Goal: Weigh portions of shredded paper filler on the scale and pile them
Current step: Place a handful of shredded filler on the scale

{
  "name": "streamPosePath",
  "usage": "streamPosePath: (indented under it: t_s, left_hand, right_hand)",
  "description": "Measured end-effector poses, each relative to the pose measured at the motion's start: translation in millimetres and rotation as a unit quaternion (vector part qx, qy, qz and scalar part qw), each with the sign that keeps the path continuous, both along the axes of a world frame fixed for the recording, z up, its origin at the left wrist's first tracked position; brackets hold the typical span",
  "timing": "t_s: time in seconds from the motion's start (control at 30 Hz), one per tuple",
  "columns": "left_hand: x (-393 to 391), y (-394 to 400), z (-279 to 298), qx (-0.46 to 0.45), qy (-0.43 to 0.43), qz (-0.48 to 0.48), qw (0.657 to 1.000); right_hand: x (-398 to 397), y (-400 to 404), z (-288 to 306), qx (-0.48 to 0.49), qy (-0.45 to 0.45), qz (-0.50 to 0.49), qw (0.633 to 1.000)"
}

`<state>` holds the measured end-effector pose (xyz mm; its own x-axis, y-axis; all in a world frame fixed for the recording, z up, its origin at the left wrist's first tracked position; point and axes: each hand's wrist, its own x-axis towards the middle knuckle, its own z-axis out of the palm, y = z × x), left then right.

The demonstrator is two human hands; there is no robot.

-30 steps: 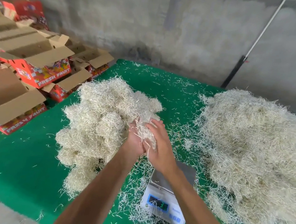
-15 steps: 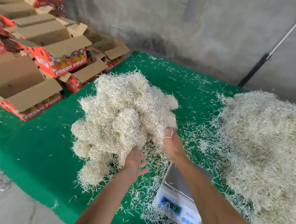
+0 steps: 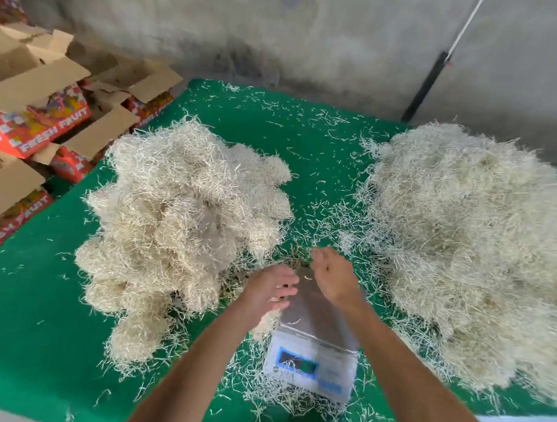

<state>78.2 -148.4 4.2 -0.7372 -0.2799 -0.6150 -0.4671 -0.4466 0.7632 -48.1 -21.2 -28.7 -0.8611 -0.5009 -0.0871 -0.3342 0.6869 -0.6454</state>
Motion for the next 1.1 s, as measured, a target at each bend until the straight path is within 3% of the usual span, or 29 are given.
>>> streamPosePath:
  t_s: [0.2,0.27,0.37,0.6,0.73,0.8,0.87,0.9,0.97,1.03,1.1]
  left_hand:
    - [-81,76,-5,-0.037,0.012,-0.101,0.994]
    - [-100,96,-10,-0.045,0.025,-0.13,0.99]
    - [-141,141,-15,-0.063,0.034,-0.182,0.981]
    - [-204,186,-43,-0.06,-0.011,-0.192,0.979]
    - [-212,187,-46,-0.055,-0.052,-0.161,0.984]
    - [-210,184,-39,-0.067,-0.066,-0.132,0.987]
    - [-211,181,-21,-0.048,-0.052,-0.127,0.989]
    - [-213,179,-9,-0.019,-0.032,-0.136,0.99]
    - [-221,169,2,0.125,-0.05,-0.095,0.986]
    - [-230,161,15,0.04,-0.038,-0.086,0.995]
    - [-239,149,33,-0.081,-0.022,-0.028,0.996]
  right_hand:
    - [-42,129,-4,-0.011,0.049,-0.093,0.994]
    - [-49,153,-5,-0.027,0.099,-0.117,0.988]
    - [-74,197,-11,0.025,0.183,-0.123,0.975]
    - [-115,218,-54,0.208,0.092,-0.006,0.974]
    - [-124,210,-76,0.241,0.12,-0.051,0.962]
    - [-132,199,-64,0.171,0.133,-0.093,0.972]
    - [-141,179,-40,0.034,0.1,-0.114,0.988]
    - [-144,169,-27,-0.018,0.076,-0.105,0.991]
    - [-145,152,-6,-0.081,0.03,-0.066,0.994]
    - [-138,147,10,-0.151,0.046,-0.029,0.987]
    - [-131,158,17,-0.258,0.111,-0.067,0.957]
